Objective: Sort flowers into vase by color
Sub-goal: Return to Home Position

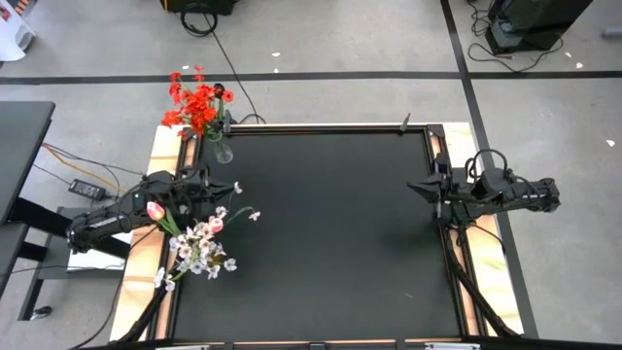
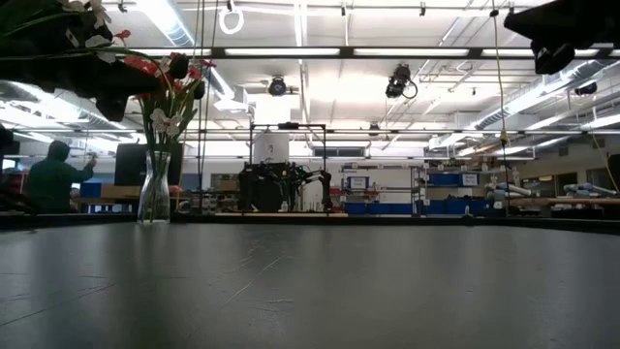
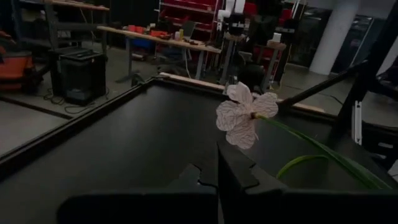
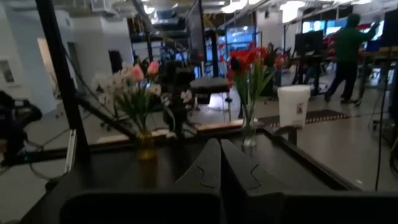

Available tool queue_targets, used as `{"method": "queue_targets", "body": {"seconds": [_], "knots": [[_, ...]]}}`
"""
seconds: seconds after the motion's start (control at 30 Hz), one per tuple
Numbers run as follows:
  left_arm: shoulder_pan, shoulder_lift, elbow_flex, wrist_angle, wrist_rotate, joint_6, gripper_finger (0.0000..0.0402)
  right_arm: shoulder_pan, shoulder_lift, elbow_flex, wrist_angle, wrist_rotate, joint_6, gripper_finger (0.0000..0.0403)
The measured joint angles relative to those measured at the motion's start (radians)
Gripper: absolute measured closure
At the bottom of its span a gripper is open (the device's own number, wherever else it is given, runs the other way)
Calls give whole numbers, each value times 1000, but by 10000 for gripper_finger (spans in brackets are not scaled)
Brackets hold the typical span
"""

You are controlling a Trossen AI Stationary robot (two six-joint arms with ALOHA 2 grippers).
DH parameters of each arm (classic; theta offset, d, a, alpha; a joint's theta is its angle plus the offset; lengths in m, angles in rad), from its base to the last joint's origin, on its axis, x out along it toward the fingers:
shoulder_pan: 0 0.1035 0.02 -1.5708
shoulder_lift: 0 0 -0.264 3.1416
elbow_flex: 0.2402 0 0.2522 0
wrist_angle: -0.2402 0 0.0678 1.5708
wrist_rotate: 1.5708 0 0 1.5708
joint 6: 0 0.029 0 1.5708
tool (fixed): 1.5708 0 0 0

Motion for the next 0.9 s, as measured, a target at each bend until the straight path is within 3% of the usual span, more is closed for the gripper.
{"method": "queue_targets", "body": {"seconds": [0.2, 0.6, 0.9], "knots": [[-4, 0, -52, 62, 2, -19, 401, 0, -32, -11, -51, -10, 24, 399], [-46, -1, -96, 128, 4, -47, 401, 0, -31, -211, 275, -18, 54, 399], [-57, 0, -174, 255, 4, -111, 401, 0, -30, -326, 415, -65, 96, 399]]}}
